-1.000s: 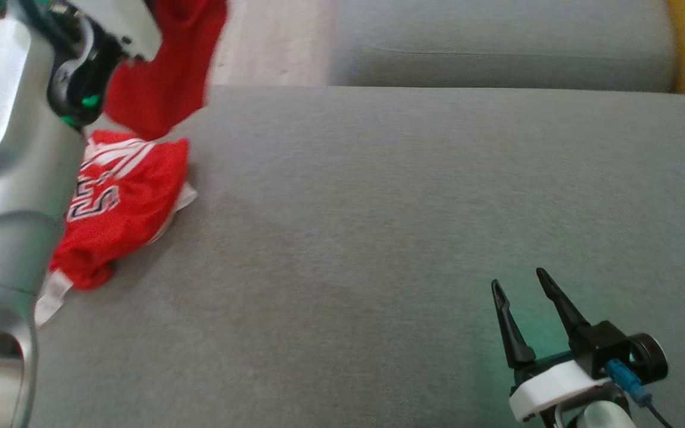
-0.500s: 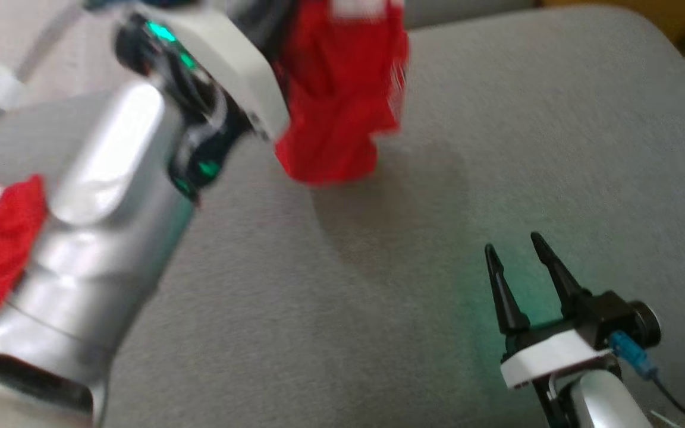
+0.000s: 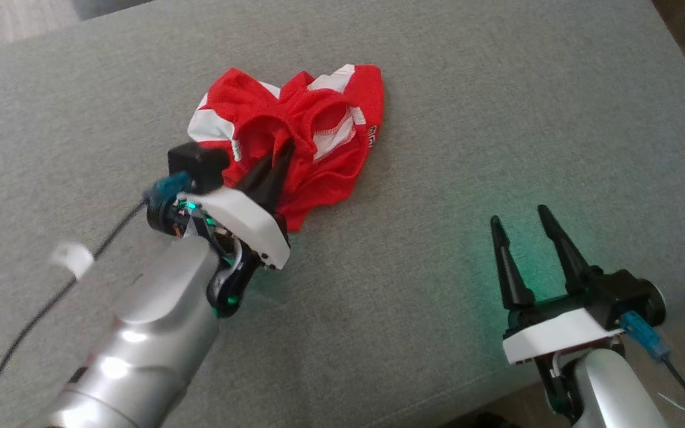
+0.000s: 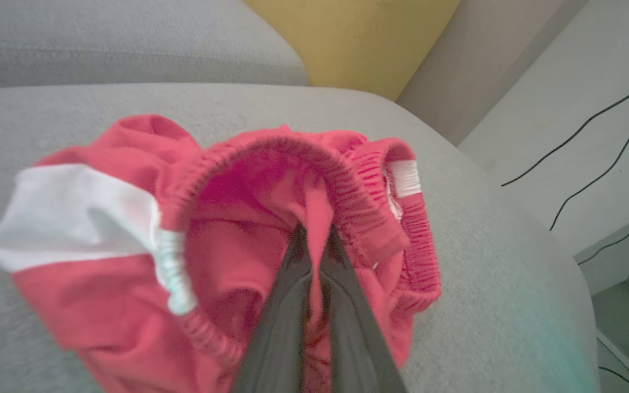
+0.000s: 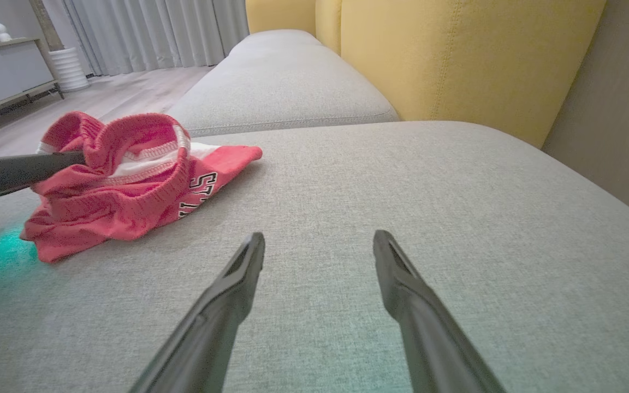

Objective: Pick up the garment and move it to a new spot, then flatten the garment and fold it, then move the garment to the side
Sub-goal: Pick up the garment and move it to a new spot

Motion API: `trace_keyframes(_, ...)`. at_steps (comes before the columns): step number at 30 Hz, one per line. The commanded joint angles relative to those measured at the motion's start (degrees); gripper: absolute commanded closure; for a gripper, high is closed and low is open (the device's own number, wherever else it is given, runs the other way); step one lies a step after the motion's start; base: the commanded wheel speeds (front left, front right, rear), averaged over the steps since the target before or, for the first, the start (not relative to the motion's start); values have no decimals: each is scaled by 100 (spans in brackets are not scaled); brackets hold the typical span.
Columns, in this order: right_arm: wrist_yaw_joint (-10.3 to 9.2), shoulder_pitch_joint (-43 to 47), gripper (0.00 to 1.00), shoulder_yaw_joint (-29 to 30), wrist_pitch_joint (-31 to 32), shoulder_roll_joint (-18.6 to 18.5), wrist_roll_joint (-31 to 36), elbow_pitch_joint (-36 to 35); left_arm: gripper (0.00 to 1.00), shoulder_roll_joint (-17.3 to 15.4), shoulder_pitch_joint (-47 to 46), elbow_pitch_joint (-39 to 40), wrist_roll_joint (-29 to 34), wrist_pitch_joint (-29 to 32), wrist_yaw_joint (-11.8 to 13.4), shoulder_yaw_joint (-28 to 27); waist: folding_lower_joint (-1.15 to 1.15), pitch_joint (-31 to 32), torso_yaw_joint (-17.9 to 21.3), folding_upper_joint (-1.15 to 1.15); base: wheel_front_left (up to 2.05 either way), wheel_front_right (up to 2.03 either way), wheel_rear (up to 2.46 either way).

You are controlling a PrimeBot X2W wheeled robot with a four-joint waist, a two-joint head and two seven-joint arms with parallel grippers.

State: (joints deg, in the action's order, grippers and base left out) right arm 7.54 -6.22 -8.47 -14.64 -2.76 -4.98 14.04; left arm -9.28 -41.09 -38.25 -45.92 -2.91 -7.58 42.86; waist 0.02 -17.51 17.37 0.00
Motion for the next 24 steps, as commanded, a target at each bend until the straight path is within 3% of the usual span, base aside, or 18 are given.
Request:
trace_keyframes(1, -5, -40, 0, -87, -36, -12, 38, -156, 0, -37, -136, 88, 129, -293, 11, -158, -2, 94, -117, 0, 0, 0, 0)
trace_keyframes(4, -5, 57, 0, -63, -36, -12, 120, -88, 0, 21, -23, -108, 401, -1035, 119, -203, -2, 351, -323, 0, 0, 0, 0)
trace_keyframes(7, -5, 172, 0, -14, -36, -12, 171, -41, 0, 24, 211, -6, 757, -1198, 407, -470, -2, 688, -598, 0, 0, 0, 0)
trace_keyframes(11, -5, 318, 0, 44, -36, -12, 244, 4, 0, -22, 1028, 989, 1588, -1206, 818, -1264, -2, 1118, -1055, 0, 0, 0, 0)
trace_keyframes(14, -5, 428, 0, 65, -36, -12, 246, 23, 0, 40, 1814, 1604, 2023, -1207, 967, -1841, -2, 1425, -1378, 0, 0, 0, 0)
trace_keyframes(20, -5, 661, 0, 205, -36, -12, 183, -58, 0, 125, 3086, 2509, 2650, -1208, 838, -2754, -2, 1827, -1951, 0, 0, 0, 0)
trace_keyframes(24, -5, 734, 0, 254, -36, -12, 201, -112, 0, 150, 3581, 2867, 2929, -1208, 682, -3126, -2, 1945, -2095, 0, 0, 0, 0)
